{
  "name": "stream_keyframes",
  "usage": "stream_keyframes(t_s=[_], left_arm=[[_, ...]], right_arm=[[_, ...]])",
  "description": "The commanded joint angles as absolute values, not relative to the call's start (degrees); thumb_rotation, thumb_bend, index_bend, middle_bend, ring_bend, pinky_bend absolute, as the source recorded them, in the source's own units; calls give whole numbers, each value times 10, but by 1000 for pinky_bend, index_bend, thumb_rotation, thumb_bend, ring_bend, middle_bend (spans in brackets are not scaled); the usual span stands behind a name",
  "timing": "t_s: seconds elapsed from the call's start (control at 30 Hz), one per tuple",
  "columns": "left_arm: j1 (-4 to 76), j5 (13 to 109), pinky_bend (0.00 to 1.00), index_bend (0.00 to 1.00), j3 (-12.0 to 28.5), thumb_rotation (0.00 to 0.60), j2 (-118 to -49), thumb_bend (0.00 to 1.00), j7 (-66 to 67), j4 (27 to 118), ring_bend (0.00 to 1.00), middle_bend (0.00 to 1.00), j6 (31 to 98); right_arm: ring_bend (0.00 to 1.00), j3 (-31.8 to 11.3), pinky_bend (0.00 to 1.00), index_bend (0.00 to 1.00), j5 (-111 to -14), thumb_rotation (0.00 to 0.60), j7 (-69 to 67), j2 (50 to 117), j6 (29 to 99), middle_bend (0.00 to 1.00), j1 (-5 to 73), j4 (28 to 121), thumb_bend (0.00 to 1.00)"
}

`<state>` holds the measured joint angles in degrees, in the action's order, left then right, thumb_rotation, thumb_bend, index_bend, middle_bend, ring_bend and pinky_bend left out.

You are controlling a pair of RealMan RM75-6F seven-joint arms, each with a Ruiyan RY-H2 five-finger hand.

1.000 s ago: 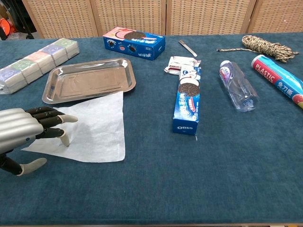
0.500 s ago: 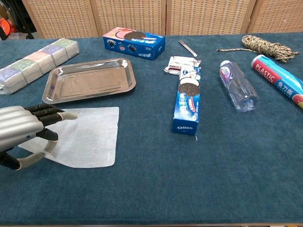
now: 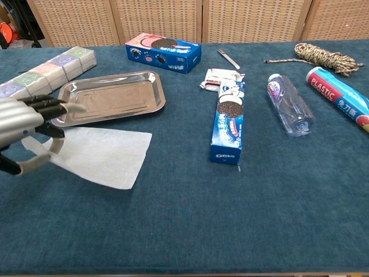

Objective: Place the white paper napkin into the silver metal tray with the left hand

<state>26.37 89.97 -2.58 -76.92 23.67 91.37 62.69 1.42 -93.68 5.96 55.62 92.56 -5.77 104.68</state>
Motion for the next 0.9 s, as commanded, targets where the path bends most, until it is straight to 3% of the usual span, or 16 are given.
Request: stream_keyframes(t_s=[0.03, 0.4, 0.9], left_arm=[[267, 889, 0, 862, -6, 600, -749, 522, 235, 933, 0, 0, 641], [277, 822, 0, 887, 54, 600, -704, 522, 265, 980, 0, 0, 662], [292, 747, 0, 895, 122, 600, -714, 525, 341, 1002, 0, 0, 717]], right_arm=[[0, 14, 0, 0, -937, 600, 59, 556, 926, 0, -58, 1047, 0], [0, 15, 0, 0, -939, 600, 59, 557, 924, 0, -57, 1047, 0], [0, 16, 0, 0, -943, 600, 54, 555, 925, 0, -57, 1045, 0]])
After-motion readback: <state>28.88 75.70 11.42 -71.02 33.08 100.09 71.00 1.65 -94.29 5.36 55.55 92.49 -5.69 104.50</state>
